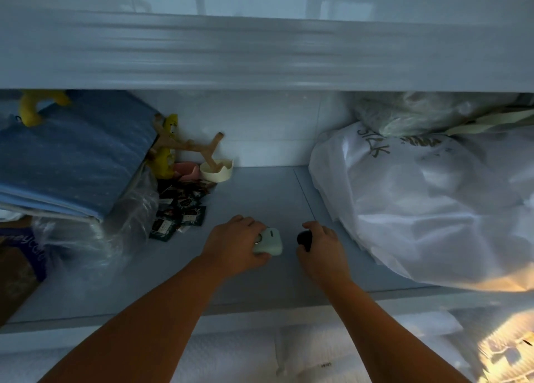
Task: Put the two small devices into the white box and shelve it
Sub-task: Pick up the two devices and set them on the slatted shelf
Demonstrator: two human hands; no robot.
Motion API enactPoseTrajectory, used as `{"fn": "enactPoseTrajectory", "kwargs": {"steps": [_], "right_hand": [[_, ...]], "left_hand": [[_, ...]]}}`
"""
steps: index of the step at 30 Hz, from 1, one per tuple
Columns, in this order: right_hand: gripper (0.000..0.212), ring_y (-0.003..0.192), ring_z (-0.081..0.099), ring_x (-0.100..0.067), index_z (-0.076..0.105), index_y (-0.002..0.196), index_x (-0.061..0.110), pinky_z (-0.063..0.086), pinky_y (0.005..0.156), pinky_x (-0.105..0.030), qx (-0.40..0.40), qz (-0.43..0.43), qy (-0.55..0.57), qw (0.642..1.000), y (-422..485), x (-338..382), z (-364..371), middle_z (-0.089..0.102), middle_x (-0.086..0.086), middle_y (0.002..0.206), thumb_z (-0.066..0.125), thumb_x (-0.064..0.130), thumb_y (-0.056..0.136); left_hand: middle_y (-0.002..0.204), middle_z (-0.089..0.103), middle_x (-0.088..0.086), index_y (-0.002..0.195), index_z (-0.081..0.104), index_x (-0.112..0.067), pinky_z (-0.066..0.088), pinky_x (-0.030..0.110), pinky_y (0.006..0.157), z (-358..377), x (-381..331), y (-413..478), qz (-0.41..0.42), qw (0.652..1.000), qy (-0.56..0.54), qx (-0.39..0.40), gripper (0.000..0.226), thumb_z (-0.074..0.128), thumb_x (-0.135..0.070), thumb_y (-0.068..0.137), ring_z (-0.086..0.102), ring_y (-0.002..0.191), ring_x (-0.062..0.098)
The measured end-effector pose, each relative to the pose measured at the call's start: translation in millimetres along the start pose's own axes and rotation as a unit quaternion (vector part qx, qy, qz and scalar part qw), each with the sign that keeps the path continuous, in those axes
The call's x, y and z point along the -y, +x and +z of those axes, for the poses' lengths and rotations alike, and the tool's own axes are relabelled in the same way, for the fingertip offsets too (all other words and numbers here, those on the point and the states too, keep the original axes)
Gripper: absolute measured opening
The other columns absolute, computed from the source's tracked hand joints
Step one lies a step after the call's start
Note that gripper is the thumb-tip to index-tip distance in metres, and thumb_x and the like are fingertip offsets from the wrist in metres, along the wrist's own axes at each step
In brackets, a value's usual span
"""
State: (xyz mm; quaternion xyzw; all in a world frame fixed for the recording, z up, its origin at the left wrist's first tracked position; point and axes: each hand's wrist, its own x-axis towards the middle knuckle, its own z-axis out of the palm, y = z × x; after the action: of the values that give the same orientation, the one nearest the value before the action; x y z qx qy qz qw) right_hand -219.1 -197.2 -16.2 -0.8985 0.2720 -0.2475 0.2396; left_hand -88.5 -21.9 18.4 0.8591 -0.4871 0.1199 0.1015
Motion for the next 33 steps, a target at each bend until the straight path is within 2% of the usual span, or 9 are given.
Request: {"fn": "enactPoseTrajectory", "kwargs": {"steps": [5, 11, 14, 18, 24, 29, 33], "right_hand": [[0.052, 0.124, 0.054, -0.027, 0.054, 0.136, 0.026, 0.048, 0.1, -0.04, -0.007, 0.007, -0.003, 1.0, -19.6, -16.2, -30.0, 0.062, -0.006, 0.131, 0.067, 0.024, 0.086], [0.049, 0.11, 0.058, -0.033, 0.06, 0.129, 0.013, 0.05, 0.09, -0.04, -0.068, -0.014, -0.017, 0.997, -43.2, -35.0, -78.5, 0.067, -0.012, 0.115, 0.067, 0.019, 0.081], [0.045, 0.105, 0.06, -0.03, 0.062, 0.126, 0.013, 0.052, 0.084, -0.039, -0.106, -0.011, -0.041, 0.994, -55.0, -43.1, -101.3, 0.069, -0.011, 0.109, 0.065, 0.021, 0.081], [0.046, 0.111, 0.057, -0.026, 0.06, 0.13, 0.016, 0.049, 0.09, -0.036, -0.13, 0.036, -0.061, 0.989, -70.0, -55.5, -122.1, 0.068, -0.006, 0.116, 0.062, 0.023, 0.084], [0.047, 0.119, 0.054, -0.025, 0.056, 0.133, 0.017, 0.046, 0.097, -0.036, -0.15, 0.099, -0.096, 0.979, -104.7, -66.4, -140.4, 0.064, -0.003, 0.122, 0.062, 0.023, 0.087], [0.047, 0.119, 0.055, -0.024, 0.056, 0.133, 0.019, 0.05, 0.096, -0.04, -0.175, 0.163, -0.119, 0.964, -144.8, -72.4, -157.1, 0.064, -0.002, 0.125, 0.06, 0.024, 0.087], [0.047, 0.115, 0.055, -0.023, 0.058, 0.132, 0.021, 0.052, 0.092, -0.038, -0.208, 0.223, -0.142, 0.942, -190.8, -85.4, -175.2, 0.065, 0.0, 0.12, 0.06, 0.026, 0.085]], "left_hand": [[0.118, 0.065, -0.009, 0.129, 0.061, -0.03, 0.051, 0.032, 0.076, -3.6, -38.0, -2.3, 0.01, 1.0, -0.006, 0.006, 0.066, 0.066, -0.064, 0.072, 0.057, 0.11, 0.017], [0.113, 0.066, -0.011, 0.128, 0.062, -0.032, 0.052, 0.032, 0.075, -10.0, -76.6, 2.8, 0.039, 0.999, -0.012, -0.001, 0.068, 0.062, -0.067, 0.069, 0.058, 0.108, 0.014], [0.112, 0.065, -0.013, 0.126, 0.063, -0.034, 0.051, 0.03, 0.076, -12.1, -95.7, 9.3, 0.063, 0.998, -0.012, -0.004, 0.068, 0.06, -0.069, 0.068, 0.058, 0.108, 0.013], [0.109, 0.068, -0.013, 0.12, 0.067, -0.034, 0.051, 0.03, 0.076, -12.0, -120.2, 16.0, 0.094, 0.995, -0.03, -0.029, 0.065, 0.061, -0.068, 0.065, 0.061, 0.106, 0.015], [0.112, 0.068, -0.013, 0.122, 0.065, -0.036, 0.052, 0.03, 0.077, -8.1, -153.6, 19.1, 0.161, 0.984, -0.069, -0.014, 0.069, 0.06, -0.07, 0.062, 0.062, 0.106, 0.017], [0.11, 0.068, -0.011, 0.12, 0.066, -0.032, 0.053, 0.031, 0.075, 0.5, -183.5, 15.3, 0.226, 0.967, -0.114, -0.005, 0.063, 0.07, -0.063, 0.064, 0.063, 0.103, 0.016], [0.112, 0.066, -0.012, 0.124, 0.063, -0.031, 0.051, 0.032, 0.075, 10.3, -224.5, 7.8, 0.288, 0.95, -0.122, 0.015, 0.068, 0.063, -0.067, 0.067, 0.06, 0.104, 0.016]]}}
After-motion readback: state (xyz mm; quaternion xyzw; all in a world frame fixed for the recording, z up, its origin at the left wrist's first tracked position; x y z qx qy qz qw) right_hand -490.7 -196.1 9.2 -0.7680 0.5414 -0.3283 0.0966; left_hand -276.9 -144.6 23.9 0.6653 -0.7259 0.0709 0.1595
